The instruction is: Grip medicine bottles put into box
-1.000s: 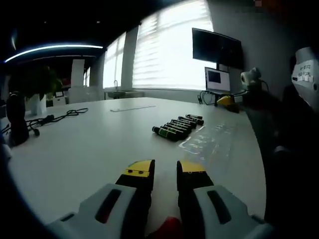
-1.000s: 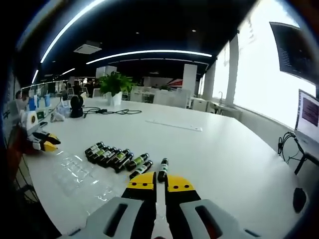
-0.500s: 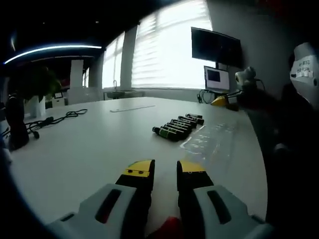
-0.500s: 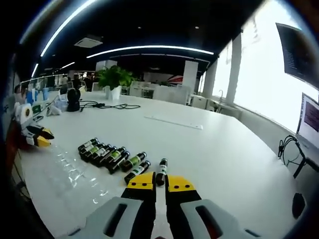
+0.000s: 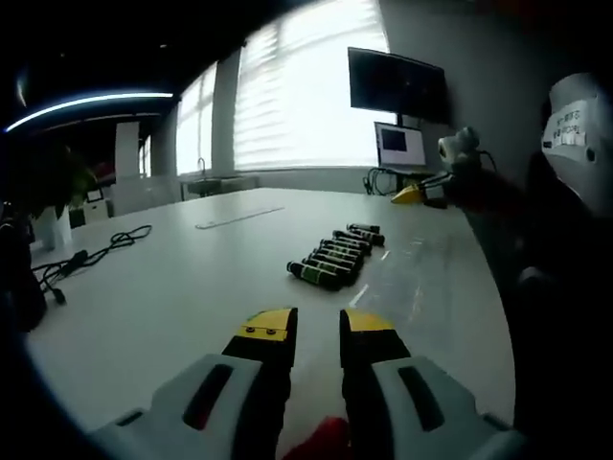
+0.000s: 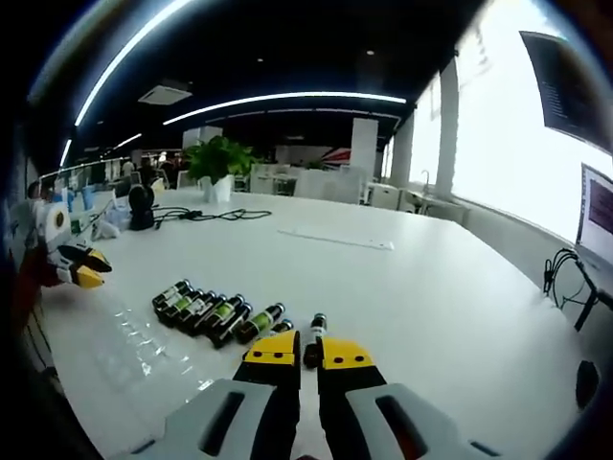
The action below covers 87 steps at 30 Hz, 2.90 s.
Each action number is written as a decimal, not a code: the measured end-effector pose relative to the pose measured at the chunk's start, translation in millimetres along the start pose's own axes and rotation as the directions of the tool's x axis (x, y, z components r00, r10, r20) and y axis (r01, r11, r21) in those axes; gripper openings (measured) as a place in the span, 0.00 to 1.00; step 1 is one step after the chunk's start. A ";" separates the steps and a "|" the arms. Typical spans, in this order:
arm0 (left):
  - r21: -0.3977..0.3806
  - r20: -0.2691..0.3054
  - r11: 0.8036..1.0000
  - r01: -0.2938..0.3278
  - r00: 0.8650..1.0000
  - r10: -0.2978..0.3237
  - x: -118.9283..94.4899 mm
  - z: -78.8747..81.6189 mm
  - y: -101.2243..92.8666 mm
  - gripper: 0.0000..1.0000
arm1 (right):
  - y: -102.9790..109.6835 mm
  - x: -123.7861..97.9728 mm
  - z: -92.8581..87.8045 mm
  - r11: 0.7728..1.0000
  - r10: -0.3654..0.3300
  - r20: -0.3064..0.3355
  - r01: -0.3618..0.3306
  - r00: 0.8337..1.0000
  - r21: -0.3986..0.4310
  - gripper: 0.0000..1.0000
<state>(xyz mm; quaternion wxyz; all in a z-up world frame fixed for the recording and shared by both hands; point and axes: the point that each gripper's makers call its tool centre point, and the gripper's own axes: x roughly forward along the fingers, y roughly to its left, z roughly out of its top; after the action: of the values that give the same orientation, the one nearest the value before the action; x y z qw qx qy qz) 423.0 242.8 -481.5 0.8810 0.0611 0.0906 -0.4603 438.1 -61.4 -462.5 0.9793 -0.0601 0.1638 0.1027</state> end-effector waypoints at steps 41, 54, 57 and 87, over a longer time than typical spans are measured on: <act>0.028 0.145 0.974 0.226 0.963 -0.228 47.3 31.8 -6.6 0.11 | 25.3 -13.5 9.4 0.989 -0.144 0.003 0.144 0.990 0.033 0.03; -0.037 0.193 0.970 0.241 0.954 -0.229 42.9 20.2 3.5 0.12 | 29.4 -6.6 14.1 0.982 -0.189 0.002 0.189 0.982 -0.020 0.03; -0.033 0.187 0.969 0.244 0.954 -0.234 42.8 17.5 3.4 0.12 | 26.2 -2.4 10.8 0.981 -0.190 -0.014 0.190 0.982 -0.028 0.03; -0.009 0.156 0.961 0.275 0.950 -0.270 45.3 9.8 -7.8 0.14 | 7.6 19.7 3.3 0.988 -0.145 -0.114 0.138 0.983 -0.062 0.05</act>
<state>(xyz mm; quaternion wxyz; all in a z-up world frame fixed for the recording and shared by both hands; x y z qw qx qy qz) 443.0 200.2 -481.8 0.8142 -0.0011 0.0373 -0.5794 455.7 -49.9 -466.6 0.9707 -0.1041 0.2138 0.0335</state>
